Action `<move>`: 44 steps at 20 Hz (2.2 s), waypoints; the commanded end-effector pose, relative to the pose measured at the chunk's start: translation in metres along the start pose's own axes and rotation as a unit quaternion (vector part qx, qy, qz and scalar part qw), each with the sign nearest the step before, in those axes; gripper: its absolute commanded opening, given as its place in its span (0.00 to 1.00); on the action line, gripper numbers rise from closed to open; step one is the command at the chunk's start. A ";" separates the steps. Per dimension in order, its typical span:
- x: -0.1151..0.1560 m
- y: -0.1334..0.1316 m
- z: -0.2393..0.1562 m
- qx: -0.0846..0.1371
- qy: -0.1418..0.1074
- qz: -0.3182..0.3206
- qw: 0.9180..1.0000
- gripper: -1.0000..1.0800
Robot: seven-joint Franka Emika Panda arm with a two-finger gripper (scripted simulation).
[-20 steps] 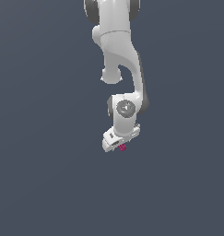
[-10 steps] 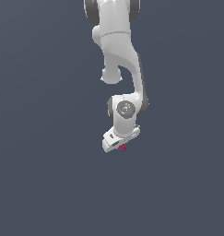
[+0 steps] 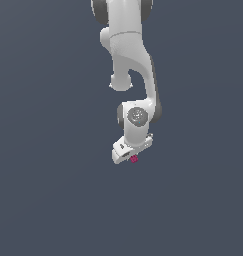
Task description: Pick up the object and move it to a goal position.
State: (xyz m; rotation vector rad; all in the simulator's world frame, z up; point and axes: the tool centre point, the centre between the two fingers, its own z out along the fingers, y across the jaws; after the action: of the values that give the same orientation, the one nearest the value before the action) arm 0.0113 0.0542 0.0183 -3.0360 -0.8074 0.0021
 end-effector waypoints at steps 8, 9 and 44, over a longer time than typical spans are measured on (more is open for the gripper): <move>-0.005 -0.028 -0.042 -0.001 0.001 0.000 1.000 0.00; -0.006 -0.033 -0.049 -0.001 0.000 -0.001 1.000 0.00; -0.029 -0.217 -0.326 0.000 0.000 -0.001 1.000 0.00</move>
State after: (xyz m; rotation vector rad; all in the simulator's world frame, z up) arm -0.1204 0.2261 0.3403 -3.0358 -0.8114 -0.0012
